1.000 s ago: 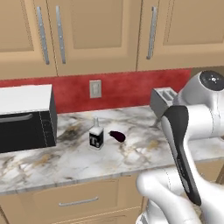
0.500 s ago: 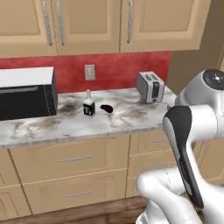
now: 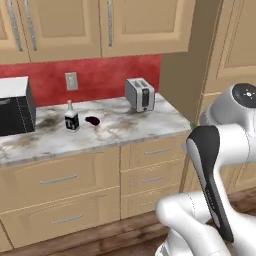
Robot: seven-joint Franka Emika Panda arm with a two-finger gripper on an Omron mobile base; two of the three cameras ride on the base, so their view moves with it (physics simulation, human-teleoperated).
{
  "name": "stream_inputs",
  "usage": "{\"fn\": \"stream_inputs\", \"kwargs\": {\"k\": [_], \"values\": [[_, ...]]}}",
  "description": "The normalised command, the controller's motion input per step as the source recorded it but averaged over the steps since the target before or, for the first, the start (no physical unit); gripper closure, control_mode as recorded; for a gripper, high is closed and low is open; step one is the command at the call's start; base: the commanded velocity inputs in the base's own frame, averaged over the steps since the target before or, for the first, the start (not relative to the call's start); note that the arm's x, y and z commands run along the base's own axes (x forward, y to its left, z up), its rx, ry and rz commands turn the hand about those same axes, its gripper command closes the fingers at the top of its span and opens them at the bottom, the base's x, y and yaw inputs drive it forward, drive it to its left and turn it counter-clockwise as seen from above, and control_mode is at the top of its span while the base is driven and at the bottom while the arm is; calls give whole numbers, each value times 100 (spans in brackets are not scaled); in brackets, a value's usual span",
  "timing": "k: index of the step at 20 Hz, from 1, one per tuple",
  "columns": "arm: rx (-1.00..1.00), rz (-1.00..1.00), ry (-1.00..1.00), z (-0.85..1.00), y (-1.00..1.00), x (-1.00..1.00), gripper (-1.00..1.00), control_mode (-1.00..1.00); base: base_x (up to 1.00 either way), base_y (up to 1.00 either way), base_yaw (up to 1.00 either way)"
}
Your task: Place the liquor on the top shelf of the fridge to keep it out of children's reach, and place the lemon wedge and eggplant on lower shelves for easy access.
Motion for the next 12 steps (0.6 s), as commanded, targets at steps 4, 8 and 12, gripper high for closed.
{"fn": "stream_inputs", "kwargs": {"k": [4,8,12], "values": [[0,0,0,0,0,0,100,100,-4,-46,-66],[0,0,0,0,0,0,100,100,0,-47,-69],[0,0,0,0,0,0,100,100,0,-39,-66]]}}
